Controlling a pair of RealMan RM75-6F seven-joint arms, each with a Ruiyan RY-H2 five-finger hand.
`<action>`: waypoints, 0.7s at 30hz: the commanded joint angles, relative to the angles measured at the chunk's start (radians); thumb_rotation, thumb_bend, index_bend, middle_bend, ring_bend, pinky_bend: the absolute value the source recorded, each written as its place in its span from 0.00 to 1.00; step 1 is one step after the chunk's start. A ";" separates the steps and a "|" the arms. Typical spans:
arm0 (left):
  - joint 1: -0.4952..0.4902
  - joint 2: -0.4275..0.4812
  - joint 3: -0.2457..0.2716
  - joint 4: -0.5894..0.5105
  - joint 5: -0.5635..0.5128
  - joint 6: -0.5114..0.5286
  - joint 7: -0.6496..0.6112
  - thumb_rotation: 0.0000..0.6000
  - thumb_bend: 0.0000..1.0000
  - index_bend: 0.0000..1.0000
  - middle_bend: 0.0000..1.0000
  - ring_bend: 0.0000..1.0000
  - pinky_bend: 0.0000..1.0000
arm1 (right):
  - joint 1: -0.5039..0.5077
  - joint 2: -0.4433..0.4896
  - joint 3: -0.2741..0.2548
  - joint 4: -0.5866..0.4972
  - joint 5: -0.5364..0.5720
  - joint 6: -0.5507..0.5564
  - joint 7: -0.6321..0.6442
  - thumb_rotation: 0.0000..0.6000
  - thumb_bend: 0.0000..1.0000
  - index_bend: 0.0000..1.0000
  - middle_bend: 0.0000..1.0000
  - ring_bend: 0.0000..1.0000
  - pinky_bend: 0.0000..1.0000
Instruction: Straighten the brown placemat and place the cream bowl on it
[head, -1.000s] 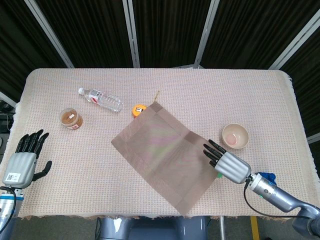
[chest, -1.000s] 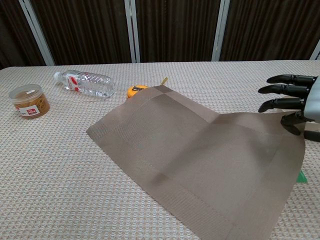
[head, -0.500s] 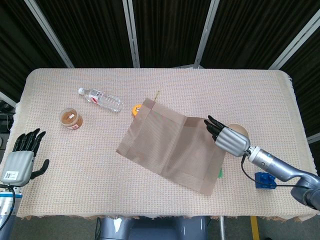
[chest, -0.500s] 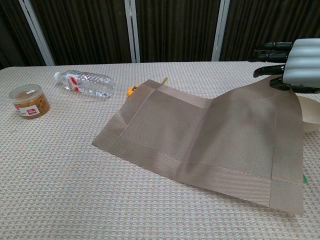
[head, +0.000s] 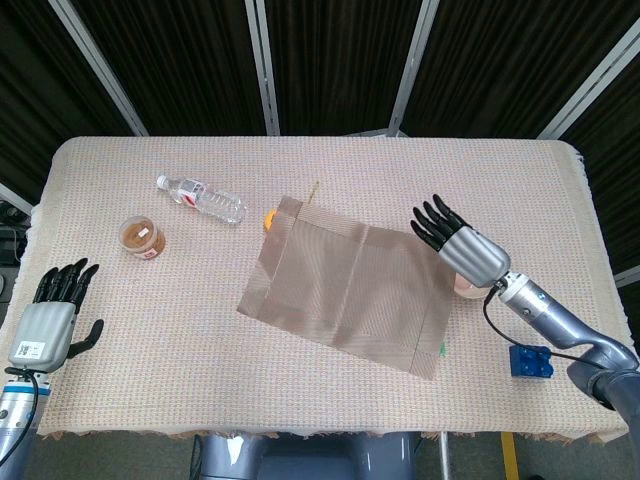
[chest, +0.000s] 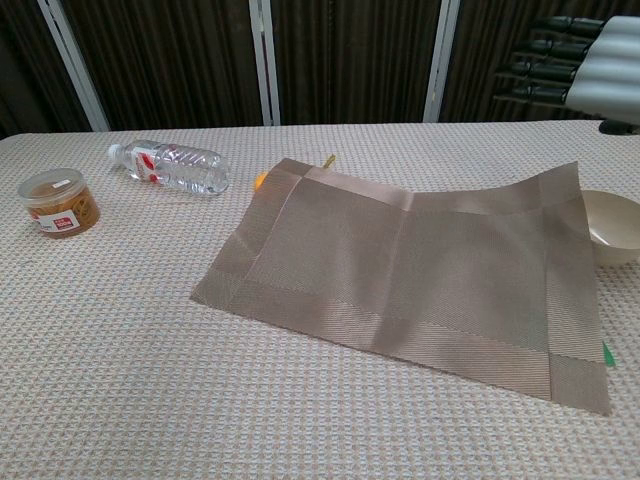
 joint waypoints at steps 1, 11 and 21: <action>-0.008 -0.006 0.006 0.011 0.023 -0.006 -0.002 1.00 0.41 0.00 0.00 0.00 0.00 | -0.111 0.045 0.065 -0.174 0.123 0.085 0.077 1.00 0.10 0.00 0.00 0.00 0.00; -0.087 -0.064 0.029 0.131 0.211 -0.037 -0.033 1.00 0.42 0.00 0.00 0.00 0.00 | -0.357 0.226 0.073 -0.640 0.342 0.176 0.232 1.00 0.07 0.00 0.00 0.00 0.00; -0.264 -0.187 0.007 0.329 0.339 -0.159 -0.118 1.00 0.42 0.12 0.00 0.00 0.00 | -0.489 0.313 0.031 -0.894 0.410 0.204 0.403 1.00 0.06 0.00 0.00 0.00 0.00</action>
